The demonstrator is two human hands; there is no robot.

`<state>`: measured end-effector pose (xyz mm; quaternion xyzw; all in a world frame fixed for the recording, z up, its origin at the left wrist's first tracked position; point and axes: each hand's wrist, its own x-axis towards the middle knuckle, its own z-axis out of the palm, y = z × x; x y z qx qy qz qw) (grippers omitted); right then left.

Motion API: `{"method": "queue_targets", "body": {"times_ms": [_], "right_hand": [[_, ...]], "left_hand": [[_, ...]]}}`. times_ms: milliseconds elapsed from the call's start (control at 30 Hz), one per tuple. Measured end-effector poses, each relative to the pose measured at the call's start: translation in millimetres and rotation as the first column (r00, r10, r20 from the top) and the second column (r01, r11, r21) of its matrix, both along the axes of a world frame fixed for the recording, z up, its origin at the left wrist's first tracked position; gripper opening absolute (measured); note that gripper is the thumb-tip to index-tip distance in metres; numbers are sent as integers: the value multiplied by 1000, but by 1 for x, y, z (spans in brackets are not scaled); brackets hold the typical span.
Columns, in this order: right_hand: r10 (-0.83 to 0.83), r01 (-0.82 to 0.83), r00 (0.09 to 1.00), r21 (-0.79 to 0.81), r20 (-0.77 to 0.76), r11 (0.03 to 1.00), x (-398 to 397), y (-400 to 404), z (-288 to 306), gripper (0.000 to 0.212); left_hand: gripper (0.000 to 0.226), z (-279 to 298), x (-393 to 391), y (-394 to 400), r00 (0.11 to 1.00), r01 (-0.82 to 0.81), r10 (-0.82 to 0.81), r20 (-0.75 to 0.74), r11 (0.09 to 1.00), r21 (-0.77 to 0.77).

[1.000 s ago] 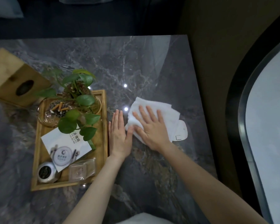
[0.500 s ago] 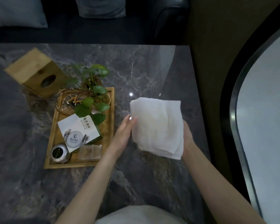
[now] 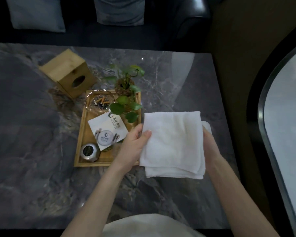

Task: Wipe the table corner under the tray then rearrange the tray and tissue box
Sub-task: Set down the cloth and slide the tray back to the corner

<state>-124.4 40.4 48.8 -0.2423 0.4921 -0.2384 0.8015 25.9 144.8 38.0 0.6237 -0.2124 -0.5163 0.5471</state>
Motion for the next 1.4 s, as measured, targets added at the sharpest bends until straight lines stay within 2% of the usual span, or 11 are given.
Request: {"method": "queue_targets", "body": {"times_ms": [67,167,333,433,600,800,867,1000,1167,1300,1400], "right_hand": [[104,-105,992,17,67,994,12,14,2,66],[172,-173,985,41,34,984,40,31,4,74],[310,-312,950,-63,-32,948,105,66,6,31],[361,-367,930,-140,-69,920,144,80,2,21],[432,-435,900,-206,-59,877,211,105,-10,27],[560,-584,804,-93,-198,806,277,125,-45,31],[581,-604,785,-55,-214,795,292,130,-50,30],[602,-650,718,-28,-350,759,314,134,-63,36],[510,-658,660,-97,-552,747,328,140,-73,40],[483,-655,645,-103,-593,749,331,142,-82,39],[473,-689,605,-123,-641,714,329,143,-86,31]], "left_hand": [[18,10,18,16,999,-48,48,-8,998,-30],[20,23,50,41,995,-100,100,-4,992,-74],[20,32,114,74,982,-156,168,91,981,-117],[20,29,155,94,961,-194,210,179,976,-104],[20,7,223,121,919,-253,266,292,964,-82],[18,-26,289,145,905,-230,199,376,973,37],[19,-40,304,147,917,-210,160,365,973,101],[20,-69,318,147,930,-179,101,353,965,194],[28,-93,321,144,930,-176,74,359,949,260],[27,-101,319,143,894,-237,99,436,932,274],[26,-101,320,145,850,-234,26,526,913,333]]}}
